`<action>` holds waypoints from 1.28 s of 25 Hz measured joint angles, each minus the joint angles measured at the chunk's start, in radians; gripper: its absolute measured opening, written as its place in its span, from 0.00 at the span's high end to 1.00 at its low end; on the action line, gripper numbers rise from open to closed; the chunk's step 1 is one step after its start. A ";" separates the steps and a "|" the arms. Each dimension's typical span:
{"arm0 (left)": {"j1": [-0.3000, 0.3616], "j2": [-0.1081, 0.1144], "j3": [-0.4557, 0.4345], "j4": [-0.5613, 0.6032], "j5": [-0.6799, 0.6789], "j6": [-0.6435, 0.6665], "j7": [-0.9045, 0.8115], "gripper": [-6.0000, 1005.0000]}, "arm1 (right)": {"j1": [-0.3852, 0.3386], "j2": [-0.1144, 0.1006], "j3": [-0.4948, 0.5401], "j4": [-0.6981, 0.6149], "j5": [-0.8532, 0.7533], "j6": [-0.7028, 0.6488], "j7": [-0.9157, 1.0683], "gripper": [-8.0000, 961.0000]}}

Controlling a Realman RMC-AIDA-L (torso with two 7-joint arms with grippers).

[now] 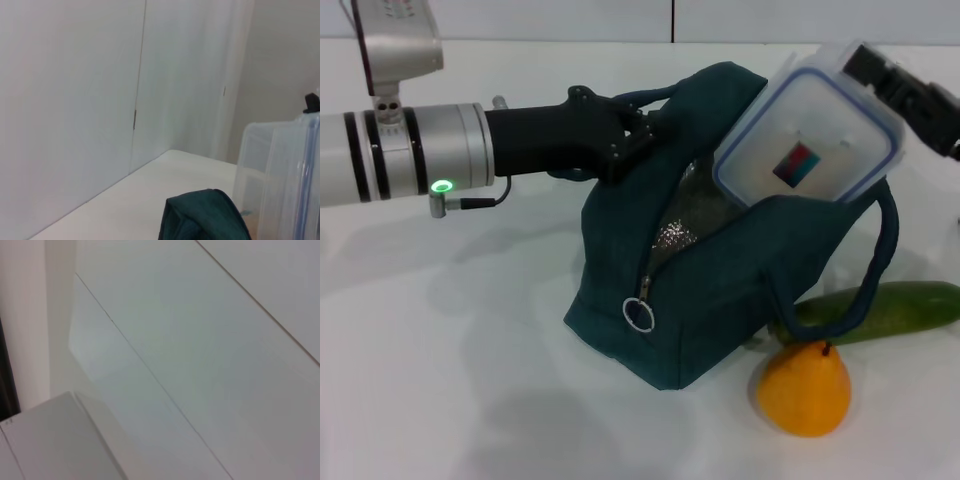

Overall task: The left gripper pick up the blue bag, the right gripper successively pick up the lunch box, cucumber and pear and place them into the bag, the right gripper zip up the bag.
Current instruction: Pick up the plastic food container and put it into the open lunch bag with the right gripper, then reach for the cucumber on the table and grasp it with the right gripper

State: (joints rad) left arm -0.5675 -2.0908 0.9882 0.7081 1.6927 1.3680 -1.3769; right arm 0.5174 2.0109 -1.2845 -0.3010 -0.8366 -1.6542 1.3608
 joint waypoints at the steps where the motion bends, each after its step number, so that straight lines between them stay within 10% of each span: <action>1: 0.000 0.000 0.001 0.000 0.000 0.000 0.002 0.95 | 0.001 -0.001 -0.001 0.000 -0.009 0.001 0.001 0.89; 21: -0.012 0.000 0.006 -0.027 -0.012 -0.001 0.024 0.95 | 0.070 0.001 -0.020 -0.052 -0.141 0.086 0.022 0.73; 24: -0.009 0.000 0.006 -0.027 -0.012 -0.001 0.019 0.95 | 0.040 -0.013 -0.017 -0.109 -0.141 0.088 0.051 0.62; 29: -0.001 0.000 0.004 -0.027 -0.012 0.001 0.016 0.95 | -0.108 -0.131 0.009 -0.423 -0.326 0.110 0.192 0.49; 32: 0.006 0.000 0.003 -0.028 -0.022 0.001 0.015 0.95 | -0.129 -0.135 0.090 -0.537 -0.503 0.122 0.267 0.41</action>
State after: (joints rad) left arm -0.5611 -2.0908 0.9914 0.6799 1.6711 1.3691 -1.3616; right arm 0.3881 1.8756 -1.1950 -0.8384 -1.3397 -1.5325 1.6274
